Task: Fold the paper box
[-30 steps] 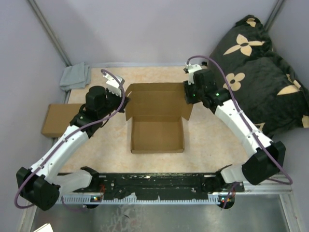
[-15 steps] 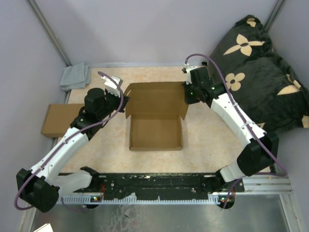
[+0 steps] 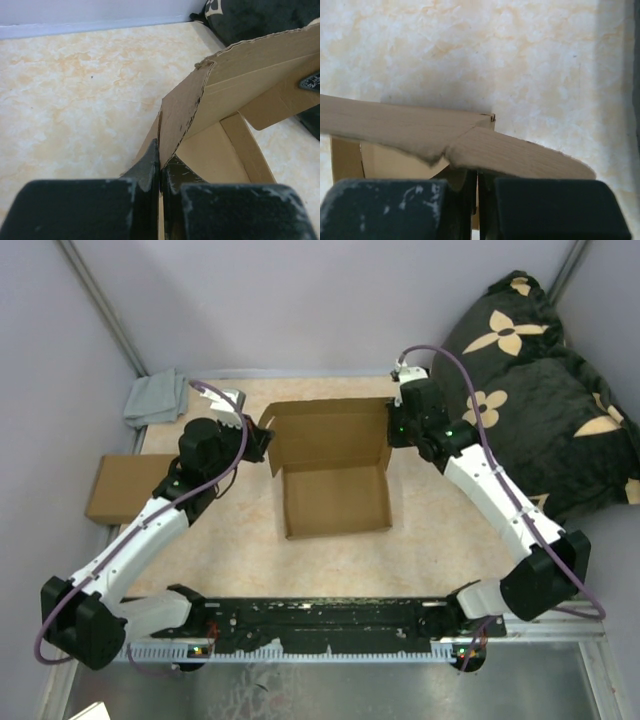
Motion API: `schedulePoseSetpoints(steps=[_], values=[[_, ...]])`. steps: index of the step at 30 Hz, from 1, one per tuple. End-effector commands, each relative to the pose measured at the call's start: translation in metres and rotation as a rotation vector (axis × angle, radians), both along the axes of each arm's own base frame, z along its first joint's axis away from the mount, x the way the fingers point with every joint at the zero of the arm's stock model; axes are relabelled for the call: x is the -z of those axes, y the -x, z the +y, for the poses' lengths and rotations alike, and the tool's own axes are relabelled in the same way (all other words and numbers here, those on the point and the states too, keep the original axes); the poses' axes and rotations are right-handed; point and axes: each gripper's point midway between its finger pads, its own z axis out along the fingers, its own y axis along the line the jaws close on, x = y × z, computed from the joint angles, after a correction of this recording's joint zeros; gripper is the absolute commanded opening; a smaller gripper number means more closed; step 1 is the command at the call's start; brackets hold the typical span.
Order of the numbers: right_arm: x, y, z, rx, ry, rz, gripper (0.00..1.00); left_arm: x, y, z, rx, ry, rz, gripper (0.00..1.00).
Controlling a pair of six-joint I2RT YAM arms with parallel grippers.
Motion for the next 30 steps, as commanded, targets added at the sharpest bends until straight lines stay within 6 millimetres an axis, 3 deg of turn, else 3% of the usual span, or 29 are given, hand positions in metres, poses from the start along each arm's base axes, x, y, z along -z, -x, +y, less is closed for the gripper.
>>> schedulePoseSetpoints(steps=[1, 9, 18, 24, 30], values=[[-0.044, -0.010, 0.022, 0.007, -0.100, -0.184, 0.00, -0.018, -0.006, -0.020, 0.030, 0.131, 0.007, 0.02], [-0.012, 0.003, 0.025, 0.019, -0.055, -0.146, 0.00, -0.009, -0.017, -0.025, -0.014, 0.167, 0.092, 0.19], [0.016, 0.027, 0.016, 0.040, -0.051, -0.118, 0.00, 0.020, 0.000, -0.033, 0.013, 0.137, 0.165, 0.26], [0.011, 0.027, 0.018, 0.057, -0.098, -0.150, 0.00, 0.032, 0.011, -0.025, 0.006, 0.125, 0.163, 0.26], [-0.018, 0.013, 0.023, 0.072, -0.132, -0.218, 0.01, 0.033, 0.019, -0.021, 0.012, 0.111, 0.156, 0.28]])
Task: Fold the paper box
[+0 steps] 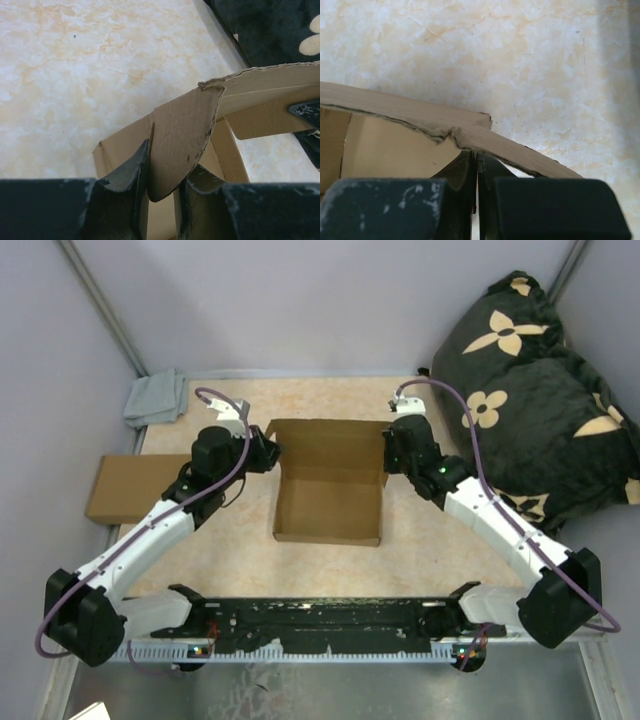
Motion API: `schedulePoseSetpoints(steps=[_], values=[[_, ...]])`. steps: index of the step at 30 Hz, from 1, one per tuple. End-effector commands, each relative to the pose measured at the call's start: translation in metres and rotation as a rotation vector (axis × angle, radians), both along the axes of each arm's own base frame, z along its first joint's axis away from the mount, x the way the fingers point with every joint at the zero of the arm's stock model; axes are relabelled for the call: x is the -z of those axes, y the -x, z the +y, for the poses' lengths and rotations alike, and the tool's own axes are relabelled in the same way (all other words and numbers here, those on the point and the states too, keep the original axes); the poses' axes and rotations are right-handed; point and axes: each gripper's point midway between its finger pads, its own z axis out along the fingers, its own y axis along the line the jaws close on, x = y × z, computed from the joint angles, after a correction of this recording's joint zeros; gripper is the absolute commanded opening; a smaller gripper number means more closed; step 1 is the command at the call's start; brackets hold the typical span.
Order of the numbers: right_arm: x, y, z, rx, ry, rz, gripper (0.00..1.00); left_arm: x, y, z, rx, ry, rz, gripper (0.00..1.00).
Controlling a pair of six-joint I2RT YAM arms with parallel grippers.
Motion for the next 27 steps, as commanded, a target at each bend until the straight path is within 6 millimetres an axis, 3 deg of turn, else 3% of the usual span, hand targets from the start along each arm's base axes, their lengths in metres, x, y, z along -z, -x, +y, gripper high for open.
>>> schedulePoseSetpoints(steps=[1, 10, 16, 21, 27], values=[[-0.058, -0.021, 0.025, -0.009, -0.135, -0.161, 0.01, -0.006, 0.013, -0.006, 0.051, 0.013, -0.020, 0.28], [-0.066, -0.039, 0.040, -0.029, -0.140, -0.180, 0.01, -0.016, 0.005, -0.009, 0.055, -0.007, -0.056, 0.29], [-0.049, -0.037, 0.040, -0.035, -0.105, -0.155, 0.02, -0.006, -0.002, -0.015, 0.078, -0.037, -0.040, 0.30], [-0.026, -0.018, 0.035, -0.046, -0.088, -0.104, 0.02, 0.002, 0.004, -0.015, 0.096, -0.051, -0.018, 0.31], [0.004, 0.021, 0.033, -0.081, -0.076, -0.016, 0.05, 0.014, 0.023, -0.001, 0.099, -0.127, 0.041, 0.36]])
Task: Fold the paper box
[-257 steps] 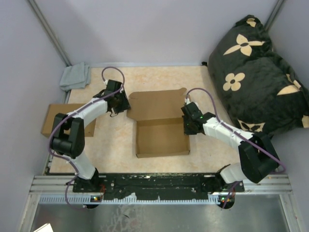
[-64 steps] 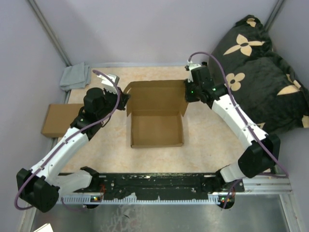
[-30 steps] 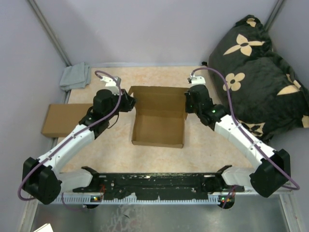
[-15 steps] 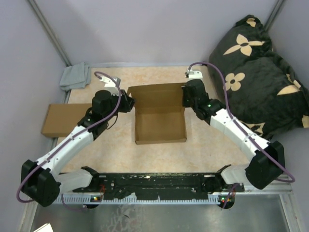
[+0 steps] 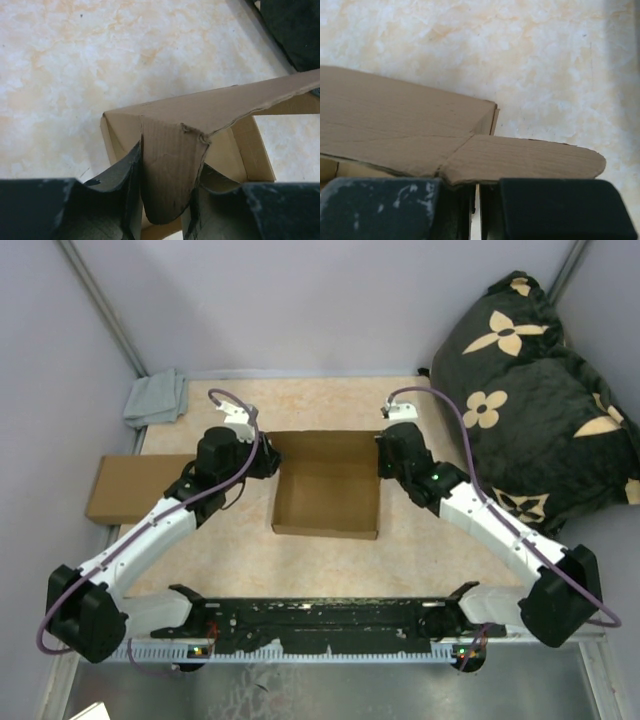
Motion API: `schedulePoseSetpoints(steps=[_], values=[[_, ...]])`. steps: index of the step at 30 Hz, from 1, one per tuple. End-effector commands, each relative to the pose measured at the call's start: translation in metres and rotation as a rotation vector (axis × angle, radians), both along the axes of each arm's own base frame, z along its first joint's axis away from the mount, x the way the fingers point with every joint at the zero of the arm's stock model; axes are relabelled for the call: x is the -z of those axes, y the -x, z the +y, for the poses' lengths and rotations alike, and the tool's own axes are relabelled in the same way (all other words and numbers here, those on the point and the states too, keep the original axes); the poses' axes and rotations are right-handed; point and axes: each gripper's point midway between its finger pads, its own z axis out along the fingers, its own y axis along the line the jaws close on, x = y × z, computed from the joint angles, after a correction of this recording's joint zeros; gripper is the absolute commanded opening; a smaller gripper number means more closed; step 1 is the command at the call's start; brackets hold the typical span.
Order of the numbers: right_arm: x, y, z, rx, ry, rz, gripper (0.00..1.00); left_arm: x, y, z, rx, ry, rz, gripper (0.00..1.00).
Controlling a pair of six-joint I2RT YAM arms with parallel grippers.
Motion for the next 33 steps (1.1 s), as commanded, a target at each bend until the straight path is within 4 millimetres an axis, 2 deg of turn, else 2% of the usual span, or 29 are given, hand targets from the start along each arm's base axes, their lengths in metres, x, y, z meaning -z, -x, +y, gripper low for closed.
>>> schedulePoseSetpoints(steps=[1, 4, 11, 14, 17, 20, 22, 24, 25, 31, 32, 33], values=[[0.005, 0.033, 0.021, -0.083, -0.093, 0.039, 0.06, -0.004, 0.024, -0.001, 0.066, -0.032, 0.028, 0.37], [0.029, 0.056, 0.022, -0.107, -0.110, 0.133, 0.11, 0.006, 0.037, 0.008, 0.058, -0.046, 0.070, 0.43], [0.072, 0.120, 0.028, -0.208, -0.221, 0.355, 0.34, 0.038, 0.082, 0.017, 0.061, 0.006, 0.244, 0.51], [0.086, 0.145, 0.026, -0.229, -0.271, 0.414, 0.37, 0.051, 0.106, 0.018, 0.085, 0.028, 0.343, 0.52], [0.093, 0.161, 0.016, -0.220, -0.278, 0.436, 0.37, 0.054, 0.125, 0.020, 0.102, 0.050, 0.403, 0.50], [0.085, 0.170, 0.011, -0.233, -0.289, 0.432, 0.37, 0.040, 0.140, 0.020, 0.140, 0.089, 0.386, 0.40], [0.076, 0.173, 0.011, -0.239, -0.312, 0.421, 0.37, 0.029, 0.144, 0.023, 0.136, 0.112, 0.360, 0.28], [0.068, 0.175, 0.010, -0.244, -0.325, 0.413, 0.37, 0.019, 0.147, 0.028, 0.113, 0.125, 0.343, 0.03], [0.063, 0.176, 0.011, -0.251, -0.332, 0.408, 0.36, 0.014, 0.148, 0.030, 0.106, 0.129, 0.337, 0.00], [0.034, 0.185, 0.016, -0.333, -0.356, 0.391, 0.31, -0.029, 0.162, 0.022, 0.199, 0.175, 0.294, 0.00], [0.027, 0.185, 0.016, -0.341, -0.356, 0.374, 0.31, -0.034, 0.164, 0.021, 0.213, 0.181, 0.286, 0.01], [0.024, 0.183, 0.015, -0.335, -0.355, 0.364, 0.32, -0.038, 0.165, 0.021, 0.220, 0.183, 0.281, 0.08]])
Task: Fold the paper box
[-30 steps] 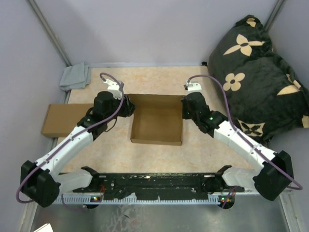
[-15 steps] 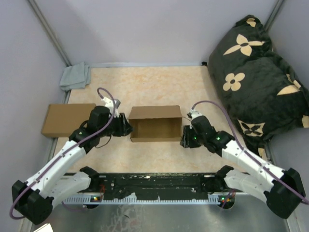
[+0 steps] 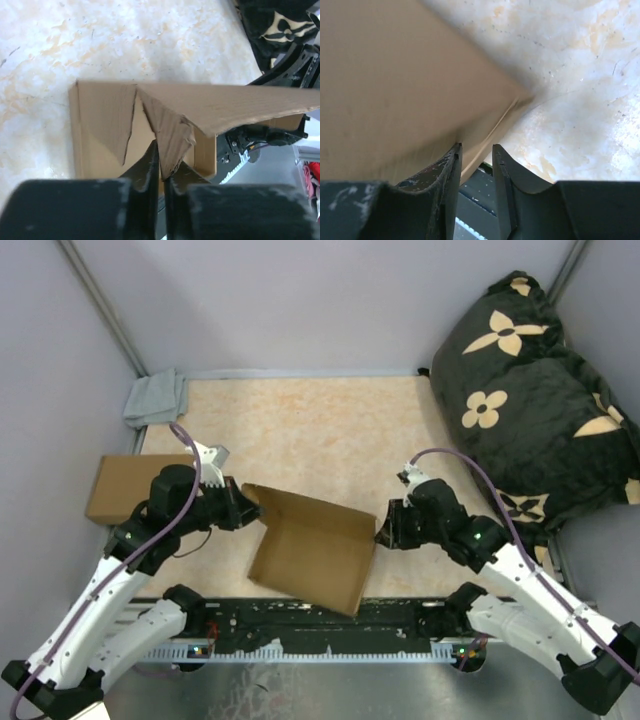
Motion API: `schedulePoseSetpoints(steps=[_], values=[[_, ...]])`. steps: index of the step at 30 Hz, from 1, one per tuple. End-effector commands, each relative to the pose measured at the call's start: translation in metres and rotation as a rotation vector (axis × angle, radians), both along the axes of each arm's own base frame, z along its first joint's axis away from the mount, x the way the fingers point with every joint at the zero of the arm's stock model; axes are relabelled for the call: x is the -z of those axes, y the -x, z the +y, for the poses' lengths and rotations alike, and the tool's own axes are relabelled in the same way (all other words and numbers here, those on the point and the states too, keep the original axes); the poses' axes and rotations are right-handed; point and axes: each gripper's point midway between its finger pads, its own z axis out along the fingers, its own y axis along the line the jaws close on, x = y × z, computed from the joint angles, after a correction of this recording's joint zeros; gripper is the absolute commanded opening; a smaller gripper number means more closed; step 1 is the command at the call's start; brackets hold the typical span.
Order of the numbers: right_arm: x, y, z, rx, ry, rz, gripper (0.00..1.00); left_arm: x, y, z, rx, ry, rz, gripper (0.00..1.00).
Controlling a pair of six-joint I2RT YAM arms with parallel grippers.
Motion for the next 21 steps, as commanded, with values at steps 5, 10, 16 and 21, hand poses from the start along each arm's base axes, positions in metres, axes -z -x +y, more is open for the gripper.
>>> schedulePoseSetpoints(steps=[5, 10, 16, 21], values=[[-0.045, -0.001, 0.004, -0.036, -0.053, -0.092, 0.33, -0.022, 0.013, -0.001, 0.046, 0.030, -0.024, 0.18], [-0.041, -0.002, 0.007, -0.035, -0.059, -0.083, 0.34, -0.002, 0.015, 0.002, 0.026, 0.020, 0.008, 0.09], [-0.047, -0.009, 0.008, -0.024, -0.055, -0.107, 0.34, -0.007, 0.009, 0.001, 0.002, 0.039, -0.018, 0.04], [-0.060, -0.036, 0.008, 0.041, -0.020, -0.176, 0.35, -0.004, -0.003, -0.003, -0.022, 0.047, -0.016, 0.03]])
